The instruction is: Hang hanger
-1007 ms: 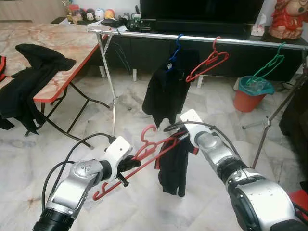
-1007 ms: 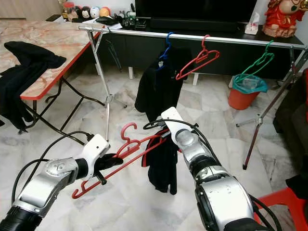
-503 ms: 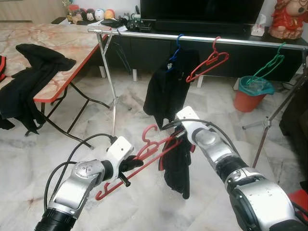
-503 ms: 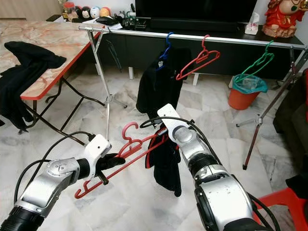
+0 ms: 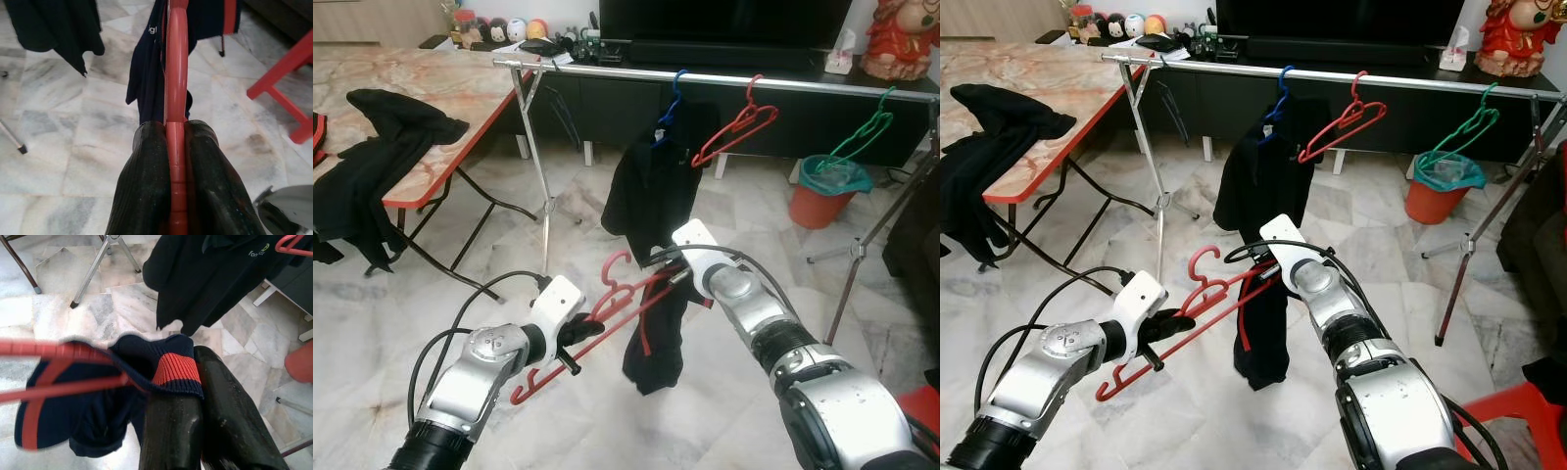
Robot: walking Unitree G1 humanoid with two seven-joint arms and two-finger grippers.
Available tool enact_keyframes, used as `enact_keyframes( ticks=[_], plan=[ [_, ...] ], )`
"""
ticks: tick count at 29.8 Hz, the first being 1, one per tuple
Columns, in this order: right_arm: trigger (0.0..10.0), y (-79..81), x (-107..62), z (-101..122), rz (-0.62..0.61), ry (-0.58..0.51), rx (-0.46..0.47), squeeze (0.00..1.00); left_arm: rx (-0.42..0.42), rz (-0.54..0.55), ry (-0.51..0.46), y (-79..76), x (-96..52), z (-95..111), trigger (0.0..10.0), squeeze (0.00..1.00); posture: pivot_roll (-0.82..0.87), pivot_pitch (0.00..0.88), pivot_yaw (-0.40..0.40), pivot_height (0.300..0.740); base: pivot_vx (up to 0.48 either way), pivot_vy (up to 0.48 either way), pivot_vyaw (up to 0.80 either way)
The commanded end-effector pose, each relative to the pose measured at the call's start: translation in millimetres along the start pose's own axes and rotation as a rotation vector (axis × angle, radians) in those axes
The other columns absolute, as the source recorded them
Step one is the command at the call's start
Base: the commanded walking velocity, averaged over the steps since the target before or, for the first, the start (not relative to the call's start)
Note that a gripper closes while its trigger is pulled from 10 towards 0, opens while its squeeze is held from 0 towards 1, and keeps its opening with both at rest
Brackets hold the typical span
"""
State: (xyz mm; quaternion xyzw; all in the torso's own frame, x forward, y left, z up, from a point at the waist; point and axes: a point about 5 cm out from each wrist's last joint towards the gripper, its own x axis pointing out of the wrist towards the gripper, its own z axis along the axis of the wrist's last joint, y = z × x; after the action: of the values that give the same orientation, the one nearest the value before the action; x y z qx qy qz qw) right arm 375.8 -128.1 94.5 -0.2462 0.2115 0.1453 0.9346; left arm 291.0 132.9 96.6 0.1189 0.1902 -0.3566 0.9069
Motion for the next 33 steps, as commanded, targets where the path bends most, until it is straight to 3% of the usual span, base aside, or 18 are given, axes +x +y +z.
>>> enact_keyframes(
  ticks=[1,6,10,15,19,33],
  plan=[
    [10.0,-0.9,-0.5,10.3,0.003,-0.035,0.003,0.00,0.013,0.058,-0.025,9.1,-0.1,5.8,10.0,0.00,0.06,0.000,-0.005,0.740,0.000,0.000,0.00],
    [10.0,-0.4,-1.5,15.5,0.019,-0.060,-0.004,0.00,0.006,0.048,-0.045,5.9,3.3,7.8,10.0,0.00,0.06,0.000,-0.003,0.740,0.000,0.000,0.00],
    [10.0,6.4,-6.2,36.4,0.092,-0.145,0.012,0.00,0.004,0.019,-0.048,2.8,4.5,8.5,10.0,0.00,0.05,0.000,0.003,0.740,0.000,0.000,0.00],
    [10.0,16.5,-14.4,39.0,0.159,-0.177,-0.041,0.00,-0.010,-0.030,-0.062,-2.8,4.8,8.6,10.0,0.00,0.05,0.000,0.005,0.740,0.000,0.000,0.00],
    [10.0,18.4,-24.1,44.0,0.182,-0.200,-0.022,0.00,-0.018,-0.016,-0.069,-1.9,4.4,9.1,10.0,0.00,0.05,0.000,0.007,0.740,0.000,0.000,0.00],
    [10.0,18.4,-24.1,44.0,0.182,-0.200,-0.022,0.00,-0.018,-0.016,-0.069,-1.9,4.4,9.1,10.0,0.00,0.05,0.000,0.007,0.740,0.000,0.000,0.00]
  ],
)
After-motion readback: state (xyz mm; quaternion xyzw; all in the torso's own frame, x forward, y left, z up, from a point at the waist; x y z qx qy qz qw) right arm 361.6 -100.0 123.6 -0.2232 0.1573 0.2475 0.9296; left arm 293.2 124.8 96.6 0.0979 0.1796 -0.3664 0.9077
